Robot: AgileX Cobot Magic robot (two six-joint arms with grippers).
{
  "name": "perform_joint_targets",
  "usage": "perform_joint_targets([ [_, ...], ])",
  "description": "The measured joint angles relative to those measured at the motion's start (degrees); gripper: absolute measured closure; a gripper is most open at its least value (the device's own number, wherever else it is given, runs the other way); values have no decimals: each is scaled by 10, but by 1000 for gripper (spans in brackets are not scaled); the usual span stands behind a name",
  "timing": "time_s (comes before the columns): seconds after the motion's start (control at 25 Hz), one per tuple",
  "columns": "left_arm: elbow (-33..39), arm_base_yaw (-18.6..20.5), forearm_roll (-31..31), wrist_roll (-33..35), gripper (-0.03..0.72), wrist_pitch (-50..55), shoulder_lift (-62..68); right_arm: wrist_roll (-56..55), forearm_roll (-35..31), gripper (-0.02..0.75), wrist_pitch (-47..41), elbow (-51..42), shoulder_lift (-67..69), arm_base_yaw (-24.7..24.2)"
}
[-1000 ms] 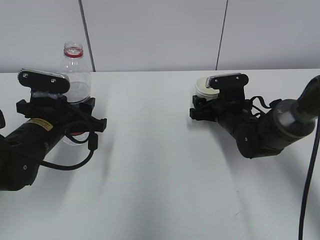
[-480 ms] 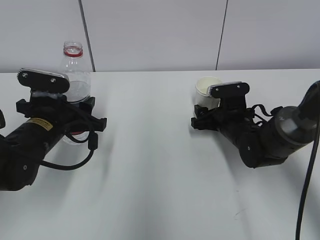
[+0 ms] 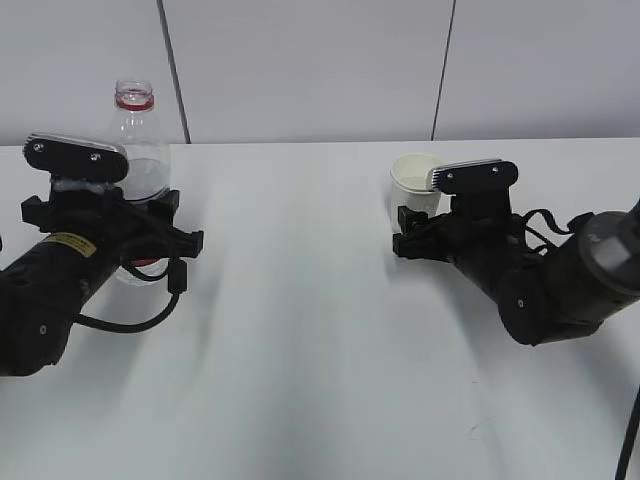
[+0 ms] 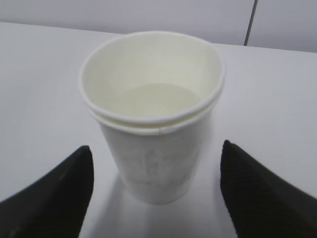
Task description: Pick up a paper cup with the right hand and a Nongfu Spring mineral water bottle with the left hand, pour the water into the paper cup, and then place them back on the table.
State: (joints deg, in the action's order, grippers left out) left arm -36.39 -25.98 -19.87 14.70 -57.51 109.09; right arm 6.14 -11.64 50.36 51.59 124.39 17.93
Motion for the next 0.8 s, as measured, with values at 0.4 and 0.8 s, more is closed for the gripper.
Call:
perform_joint_targets([
  [0.4, -34, 36, 8, 0, 315, 0, 1, -7, 13, 146, 14, -64, -58, 1],
  [0.8, -82, 39, 19, -11, 315, 0, 71, -7, 30, 146, 32, -119, -104, 1],
])
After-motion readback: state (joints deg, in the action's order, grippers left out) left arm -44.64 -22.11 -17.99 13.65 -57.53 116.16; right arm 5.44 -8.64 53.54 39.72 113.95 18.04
